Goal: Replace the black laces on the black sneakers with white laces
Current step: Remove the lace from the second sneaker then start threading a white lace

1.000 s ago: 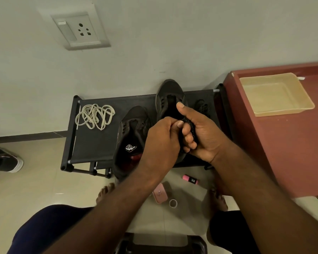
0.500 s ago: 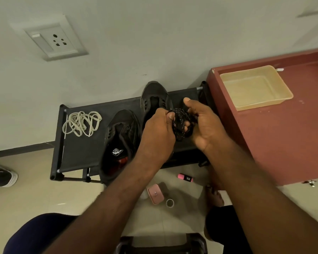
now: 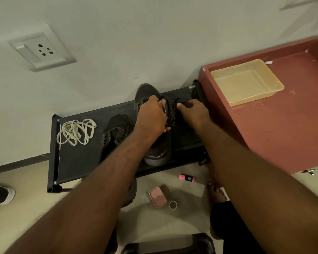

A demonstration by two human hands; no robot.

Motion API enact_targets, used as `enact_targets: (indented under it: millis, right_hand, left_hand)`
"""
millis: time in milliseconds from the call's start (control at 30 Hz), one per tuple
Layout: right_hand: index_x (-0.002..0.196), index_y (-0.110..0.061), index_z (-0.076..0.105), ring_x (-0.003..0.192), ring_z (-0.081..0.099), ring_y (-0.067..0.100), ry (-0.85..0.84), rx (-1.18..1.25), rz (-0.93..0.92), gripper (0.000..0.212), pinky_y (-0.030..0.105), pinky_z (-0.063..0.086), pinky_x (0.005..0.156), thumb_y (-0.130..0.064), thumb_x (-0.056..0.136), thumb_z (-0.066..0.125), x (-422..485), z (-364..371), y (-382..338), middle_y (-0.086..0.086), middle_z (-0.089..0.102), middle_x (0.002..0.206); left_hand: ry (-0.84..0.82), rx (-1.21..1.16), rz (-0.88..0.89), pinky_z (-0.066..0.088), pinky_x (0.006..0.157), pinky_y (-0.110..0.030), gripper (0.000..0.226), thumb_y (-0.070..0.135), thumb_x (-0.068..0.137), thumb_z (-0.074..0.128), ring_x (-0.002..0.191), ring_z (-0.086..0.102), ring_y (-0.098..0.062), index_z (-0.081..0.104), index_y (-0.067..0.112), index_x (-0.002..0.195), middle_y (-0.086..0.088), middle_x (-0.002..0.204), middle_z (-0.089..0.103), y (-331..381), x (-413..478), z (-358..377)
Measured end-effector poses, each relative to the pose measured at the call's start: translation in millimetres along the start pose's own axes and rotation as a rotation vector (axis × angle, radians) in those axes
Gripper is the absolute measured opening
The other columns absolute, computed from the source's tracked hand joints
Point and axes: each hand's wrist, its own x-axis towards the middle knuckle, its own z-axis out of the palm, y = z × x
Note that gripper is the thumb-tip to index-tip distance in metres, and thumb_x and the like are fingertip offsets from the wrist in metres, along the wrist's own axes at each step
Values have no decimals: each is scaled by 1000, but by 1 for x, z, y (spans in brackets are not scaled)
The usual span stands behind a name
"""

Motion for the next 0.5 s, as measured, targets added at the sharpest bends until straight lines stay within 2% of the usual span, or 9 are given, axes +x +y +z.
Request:
enact_targets:
  millis: [100,167,233,300,333,367,400,433,500]
  right_hand:
    - [149,-25,41,125,53,35,12,-171,-35,74,48,51,97,-60,86,59,16,17,-5,15,48,144]
    - [153,-30,34,129,47,38,7,-367,-67,68,49,49,99,-51,93,57,23,26,-7,17,38,148]
    - [148,-29,43,125,48,37,10,-471,-146,52,48,48,100,-41,98,54,25,33,-8,17,42,144]
    - [115,-26,66,108,58,32,18,-443,-284,23,45,51,95,-32,98,51,28,41,-7,16,59,125]
    - [91,-24,66,97,61,32,10,-423,-318,17,43,53,90,-28,97,51,28,43,-5,16,64,111]
    - [75,-22,60,88,62,32,3,-413,-336,22,41,54,85,-22,95,51,30,46,-1,15,66,100]
    - [70,-20,56,85,63,33,-3,-418,-340,24,39,54,80,-18,93,52,30,47,2,15,65,95]
    - [74,-19,60,88,63,34,-7,-418,-345,20,37,52,79,-14,92,53,29,47,4,15,64,97]
    - [95,-13,70,97,61,34,-8,-458,-354,17,35,48,83,-9,92,54,26,47,7,16,59,108]
  left_hand:
    - [7,22,-16,43,34,-18,21,27,106,38,51,67,-22,47,8,104,-18,92,64,-4,7,1]
    - [4,29,-23,42,33,-18,22,27,106,37,49,65,-20,47,8,104,-17,91,64,-8,9,1]
    - [0,36,-40,41,33,-17,20,27,106,38,45,63,-17,47,9,105,-18,92,64,-11,11,0]
    - [2,31,-58,42,34,-17,18,26,105,39,43,62,-15,47,10,105,-18,94,64,-14,13,-1]
    - [-2,34,-61,42,34,-17,17,26,105,40,42,62,-14,47,10,105,-18,95,64,-15,14,0]
    - [-5,44,-64,42,33,-17,16,25,105,41,40,62,-14,47,10,104,-18,96,64,-16,15,0]
    - [-8,56,-68,41,32,-17,14,24,105,41,37,60,-12,47,11,103,-19,96,65,-18,15,1]
    - [-10,70,-73,40,32,-16,13,22,105,41,35,59,-11,47,10,103,-20,96,65,-19,16,1]
    - [-14,82,-92,39,31,-17,13,20,105,40,32,57,-10,47,9,104,-21,99,65,-21,16,0]
